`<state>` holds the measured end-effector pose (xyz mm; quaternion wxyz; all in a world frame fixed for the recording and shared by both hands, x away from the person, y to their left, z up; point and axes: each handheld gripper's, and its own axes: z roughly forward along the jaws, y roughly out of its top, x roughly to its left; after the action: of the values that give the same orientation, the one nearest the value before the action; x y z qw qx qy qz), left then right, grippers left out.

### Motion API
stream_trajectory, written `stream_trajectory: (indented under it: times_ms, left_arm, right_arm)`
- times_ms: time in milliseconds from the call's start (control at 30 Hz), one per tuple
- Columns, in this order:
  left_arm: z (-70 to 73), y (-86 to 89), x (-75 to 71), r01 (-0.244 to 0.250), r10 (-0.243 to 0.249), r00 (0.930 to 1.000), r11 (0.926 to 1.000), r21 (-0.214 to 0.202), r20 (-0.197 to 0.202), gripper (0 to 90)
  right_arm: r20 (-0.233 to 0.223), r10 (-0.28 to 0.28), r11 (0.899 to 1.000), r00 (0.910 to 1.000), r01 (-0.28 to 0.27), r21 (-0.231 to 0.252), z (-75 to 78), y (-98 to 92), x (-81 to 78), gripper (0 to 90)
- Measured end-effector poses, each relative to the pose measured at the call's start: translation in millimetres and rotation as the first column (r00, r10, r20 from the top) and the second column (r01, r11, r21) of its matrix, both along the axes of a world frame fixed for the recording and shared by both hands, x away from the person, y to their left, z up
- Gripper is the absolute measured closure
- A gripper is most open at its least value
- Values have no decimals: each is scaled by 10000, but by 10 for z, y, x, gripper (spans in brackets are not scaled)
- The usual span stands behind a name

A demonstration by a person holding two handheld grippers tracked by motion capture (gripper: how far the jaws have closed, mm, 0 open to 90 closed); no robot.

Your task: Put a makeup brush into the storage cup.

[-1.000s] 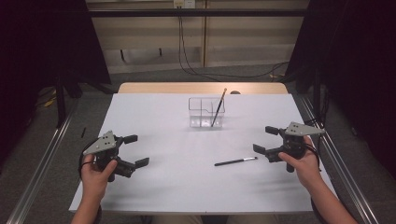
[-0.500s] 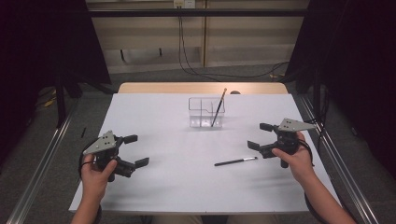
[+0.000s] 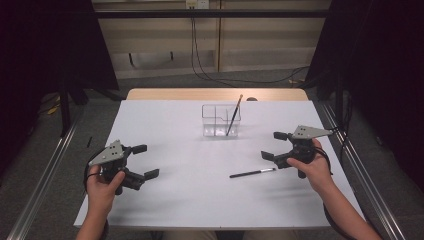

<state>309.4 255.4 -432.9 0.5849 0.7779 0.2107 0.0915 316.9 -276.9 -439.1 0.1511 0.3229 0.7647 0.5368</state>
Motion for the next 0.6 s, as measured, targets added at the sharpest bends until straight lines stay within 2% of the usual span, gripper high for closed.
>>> stream_trajectory:
  times_ms: [333, 500, 600]
  left_arm:
    - [-3, -4, 3, 9, -9, 10000, 10000, 34, -31, 7]
    - [-5, -9, 6, 50, -49, 10000, 10000, 70, -22, 7]
    - [-5, -10, 5, 50, -50, 10000, 10000, 67, -25, 7]
  right_arm:
    - [-654, 349, 9960, 9973, -401, -797, -49, 20, 46, 48]
    - [-1233, 657, 9879, 9902, -820, -1317, -95, 40, 70, 68]
    - [-1384, 732, 9839, 9877, -942, -1516, -113, 63, 73, 93]
